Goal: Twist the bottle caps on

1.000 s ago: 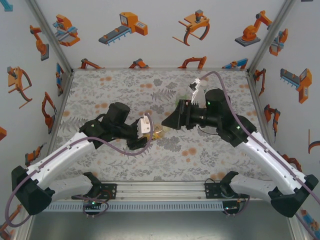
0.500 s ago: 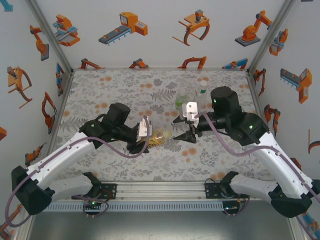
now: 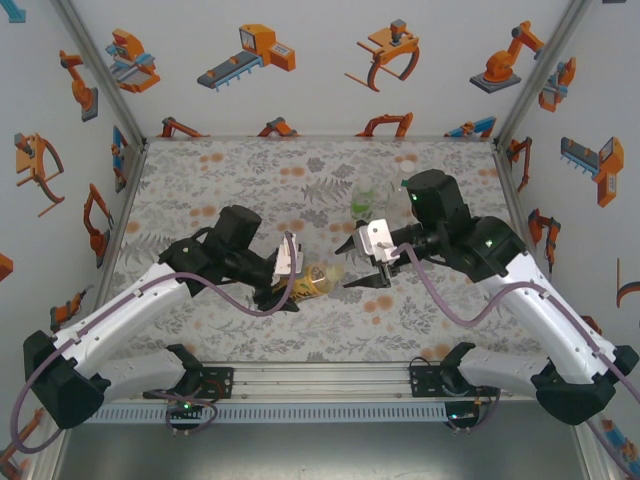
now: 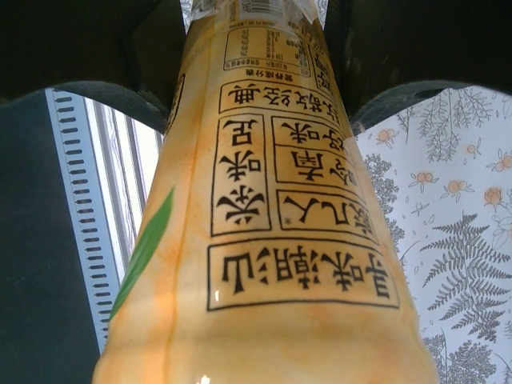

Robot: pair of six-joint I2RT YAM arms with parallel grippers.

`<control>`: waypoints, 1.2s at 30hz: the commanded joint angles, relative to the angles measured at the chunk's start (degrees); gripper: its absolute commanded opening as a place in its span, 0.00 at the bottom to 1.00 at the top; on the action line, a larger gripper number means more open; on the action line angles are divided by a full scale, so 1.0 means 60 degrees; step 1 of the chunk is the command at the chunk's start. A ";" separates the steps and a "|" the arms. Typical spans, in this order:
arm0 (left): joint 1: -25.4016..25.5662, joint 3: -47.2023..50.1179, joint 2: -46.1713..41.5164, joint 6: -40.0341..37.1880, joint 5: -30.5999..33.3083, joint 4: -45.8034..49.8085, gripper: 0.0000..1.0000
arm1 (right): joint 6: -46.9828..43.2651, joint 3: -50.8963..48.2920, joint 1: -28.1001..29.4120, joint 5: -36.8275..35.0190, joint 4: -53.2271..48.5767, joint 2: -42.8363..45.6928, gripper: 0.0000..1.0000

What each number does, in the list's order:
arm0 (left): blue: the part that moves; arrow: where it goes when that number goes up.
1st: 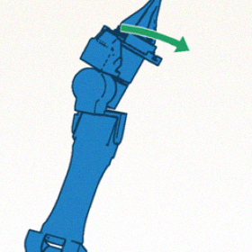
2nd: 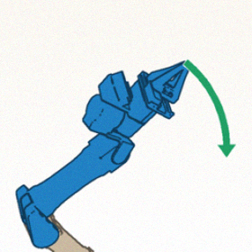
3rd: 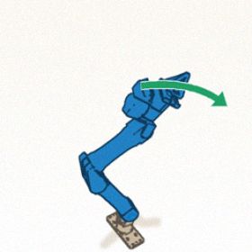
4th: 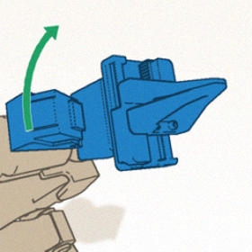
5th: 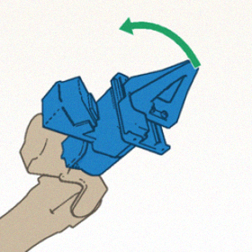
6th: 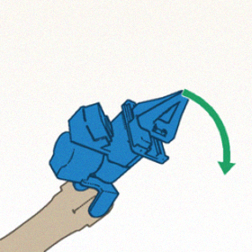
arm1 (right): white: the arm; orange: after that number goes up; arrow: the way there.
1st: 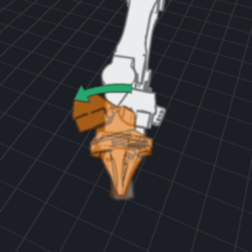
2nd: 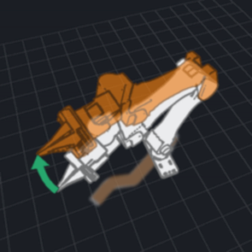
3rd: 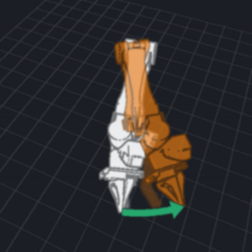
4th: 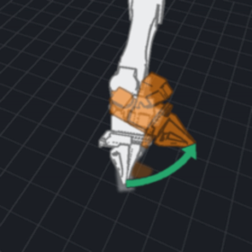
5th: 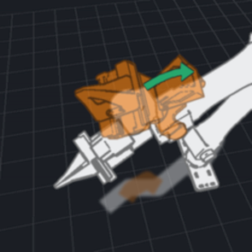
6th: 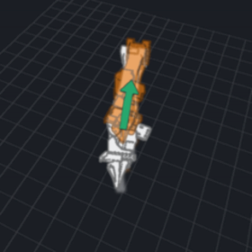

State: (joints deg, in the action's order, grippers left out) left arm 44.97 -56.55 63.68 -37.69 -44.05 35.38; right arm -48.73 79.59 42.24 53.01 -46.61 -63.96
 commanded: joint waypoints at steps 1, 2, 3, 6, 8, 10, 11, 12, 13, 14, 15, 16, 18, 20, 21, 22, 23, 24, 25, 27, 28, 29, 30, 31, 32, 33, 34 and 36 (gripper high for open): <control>0.0030 -0.0333 0.0080 -0.0178 -0.0419 0.0205 0.00 | -0.0330 -0.0024 0.0109 0.0393 0.0210 -0.0087 0.55; 0.0020 -0.0335 0.0080 -0.0178 -0.0411 0.0203 0.00 | -0.0330 -0.0023 0.0131 0.0407 0.0210 -0.0116 0.54; 0.0026 -0.0343 0.0072 -0.0172 -0.0423 0.0212 0.00 | -0.0330 -0.0023 0.0142 0.0407 0.0202 -0.0138 0.54; 0.0027 -0.0342 0.0053 -0.0178 -0.0431 0.0200 0.00 | -0.0330 -0.0027 0.0202 0.0407 0.0219 -0.0229 0.51; 0.0024 -0.0335 0.0052 -0.0178 -0.0431 0.0208 0.00 | -0.0330 -0.0023 0.0240 0.0353 0.0204 -0.0273 0.50; 0.0032 -0.0340 0.0054 -0.0182 -0.0441 0.0205 0.00 | -0.0330 -0.0030 0.0268 0.0229 0.0157 -0.0310 0.49; 0.0021 -0.0344 0.0048 -0.0169 -0.0451 0.0207 0.00 | -0.0330 -0.0038 0.0270 0.0192 0.0155 -0.0307 0.49; 0.0031 -0.0341 0.0046 -0.0164 -0.0460 0.0211 0.00 | -0.0331 -0.0052 0.0277 0.0177 0.0140 -0.0315 0.49; 0.0027 -0.0341 0.0050 -0.0164 -0.0452 0.0208 0.00 | -0.0330 -0.0052 0.0284 0.0160 0.0137 -0.0333 0.48; 0.0025 -0.0343 0.0037 -0.0163 -0.0458 0.0205 0.00 | -0.0330 -0.0052 0.0292 0.0158 0.0129 -0.0338 0.47; 0.0027 -0.0335 0.0032 -0.0156 -0.0460 0.0203 0.00 | -0.0330 -0.0052 0.0299 0.0145 0.0134 -0.0338 0.45; 0.0024 -0.0334 0.0036 -0.0164 -0.0455 0.0200 0.00 | -0.0330 -0.0052 0.0299 0.0129 0.0128 -0.0344 0.43; 0.0042 -0.0342 0.0031 -0.0163 -0.0453 0.0212 0.00 | -0.0330 -0.0067 0.0310 0.0064 0.0115 -0.0354 0.39; 0.0025 -0.0336 0.0013 -0.0163 -0.0451 0.0208 0.00 | -0.0330 -0.0082 0.0314 0.0017 0.0136 -0.0346 0.35; 0.0026 -0.0345 0.0011 -0.0161 -0.0462 0.0201 0.00 | -0.0330 -0.0082 0.0313 0.0018 0.0127 -0.0332 0.33; 0.0033 -0.0343 -0.0001 -0.0164 -0.0458 0.0208 0.00 | -0.0330 -0.0082 0.0306 0.0023 0.0122 -0.0340 0.30; 0.0027 -0.0344 0.0006 -0.0178 -0.0459 0.0213 0.00 | -0.0324 -0.0082 0.0328 0.0022 0.0100 -0.0337 0.26; 0.0020 -0.0343 0.0001 -0.0178 -0.0452 0.0200 0.00 | -0.0309 -0.0068 0.0328 0.0026 0.0088 -0.0324 0.22; 0.0021 -0.0344 -0.0018 -0.0178 -0.0445 0.0207 0.00 | -0.0294 -0.0053 0.0328 0.0012 0.0051 -0.0322 0.19; 0.0021 -0.0352 -0.0009 -0.0185 -0.0409 0.0208 0.00 | -0.0012 -0.0038 0.0328 -0.0068 0.0082 -0.0339 0.11; 0.0020 -0.0342 -0.0034 -0.0163 -0.0334 0.0191 0.00 | 0.0254 -0.0052 0.0328 -0.0137 0.0135 -0.0340 0.07; 0.0021 -0.0332 -0.0048 -0.0141 -0.0259 0.0167 0.00 | 0.0496 -0.0052 0.0328 -0.0165 0.0156 -0.0347 0.03; 0.0020 -0.0290 -0.0086 -0.0098 -0.0151 0.0101 0.00 | 0.0846 -0.0078 0.0320 -0.0214 0.0204 -0.0355 0.00; 0.0016 -0.0264 -0.0130 -0.0042 -0.0031 0.0010 0.00 | 0.1286 -0.0109 0.0328 -0.0252 0.0326 -0.0340 0.00; 0.0006 -0.0222 -0.0166 0.0024 0.0110 -0.0076 0.00 | 0.1723 -0.0196 0.0328 -0.0288 0.0475 -0.0313 0.00; 0.0014 -0.0176 -0.0205 0.0065 0.0239 -0.0157 0.00 | 0.2278 -0.0330 0.0321 -0.0317 0.0740 -0.0259 0.00; 0.0006 -0.0158 -0.0238 0.0118 0.0390 -0.0231 0.00 | 0.3059 -0.0556 0.0328 -0.0462 0.1208 -0.0150 0.00; 0.0007 -0.0114 -0.0271 0.0184 0.0651 -0.0333 0.00 | 0.4878 -0.1137 0.0325 -0.0910 0.2417 0.0152 0.00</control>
State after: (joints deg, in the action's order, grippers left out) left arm 44.97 -56.86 63.51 -37.43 -41.87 36.03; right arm -35.66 76.42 43.79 50.37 -40.27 -64.73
